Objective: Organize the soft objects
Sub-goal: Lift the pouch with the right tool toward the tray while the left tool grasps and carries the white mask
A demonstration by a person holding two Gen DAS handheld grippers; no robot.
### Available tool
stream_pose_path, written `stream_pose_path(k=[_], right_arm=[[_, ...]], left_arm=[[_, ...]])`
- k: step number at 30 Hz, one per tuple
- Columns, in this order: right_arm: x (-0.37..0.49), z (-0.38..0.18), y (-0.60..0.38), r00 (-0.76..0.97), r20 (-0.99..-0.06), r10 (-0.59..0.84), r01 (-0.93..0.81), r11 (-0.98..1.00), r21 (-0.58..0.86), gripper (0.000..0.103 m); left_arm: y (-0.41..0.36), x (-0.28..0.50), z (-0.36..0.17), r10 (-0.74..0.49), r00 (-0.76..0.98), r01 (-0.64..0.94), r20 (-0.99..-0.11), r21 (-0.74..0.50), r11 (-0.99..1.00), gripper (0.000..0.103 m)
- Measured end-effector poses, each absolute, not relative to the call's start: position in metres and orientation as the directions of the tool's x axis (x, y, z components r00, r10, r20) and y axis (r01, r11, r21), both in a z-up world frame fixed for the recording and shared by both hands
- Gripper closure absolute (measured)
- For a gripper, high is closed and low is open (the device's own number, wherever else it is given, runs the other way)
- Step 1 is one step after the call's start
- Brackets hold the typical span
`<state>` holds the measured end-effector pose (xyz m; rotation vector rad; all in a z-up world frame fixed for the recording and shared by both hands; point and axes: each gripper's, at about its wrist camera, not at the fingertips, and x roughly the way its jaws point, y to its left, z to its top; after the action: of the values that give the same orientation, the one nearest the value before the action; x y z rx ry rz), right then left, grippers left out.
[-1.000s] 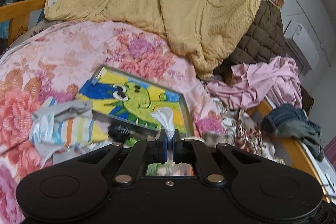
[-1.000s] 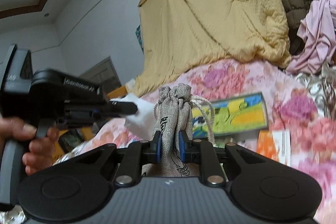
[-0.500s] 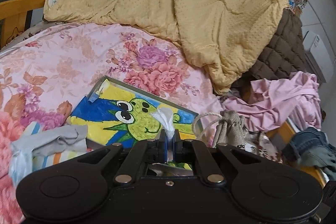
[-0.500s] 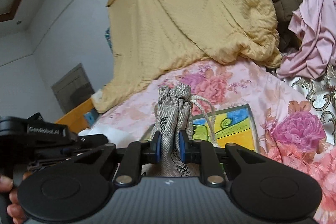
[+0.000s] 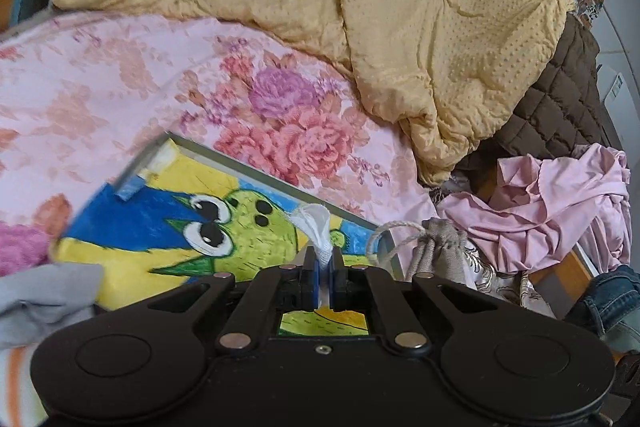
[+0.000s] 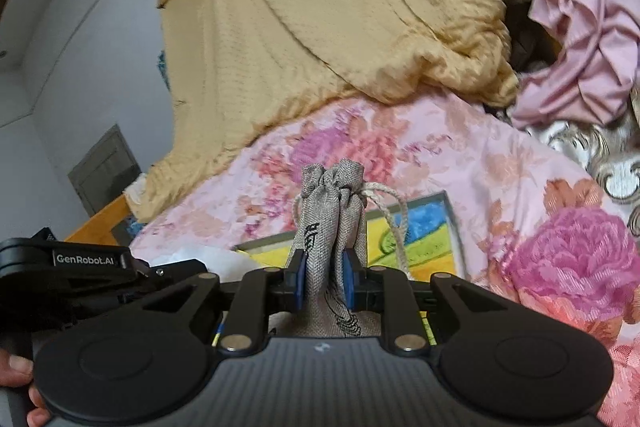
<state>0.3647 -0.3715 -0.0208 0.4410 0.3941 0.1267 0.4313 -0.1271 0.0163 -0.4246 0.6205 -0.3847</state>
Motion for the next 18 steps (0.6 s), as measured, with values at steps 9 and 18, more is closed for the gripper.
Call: stream_pose_path(k=[9, 18], right_arm=[[0.396, -0.039, -0.392, 0.89, -0.413, 0.192, 0.044, 0.865, 0.499, 0.082], [0.408, -0.059, -0.4, 0.837, -0.497, 0.227, 0.076, 0.853, 0.517, 0.08]], left_arm=[[-0.158, 0.454, -0.016, -0.464, 0.711, 0.197, -0.528, -0.484, 0.853, 0.099], [-0.165, 0.463, -0.034, -0.442, 0.677, 0.163, -0.589, -0.466, 0.87, 0.098]])
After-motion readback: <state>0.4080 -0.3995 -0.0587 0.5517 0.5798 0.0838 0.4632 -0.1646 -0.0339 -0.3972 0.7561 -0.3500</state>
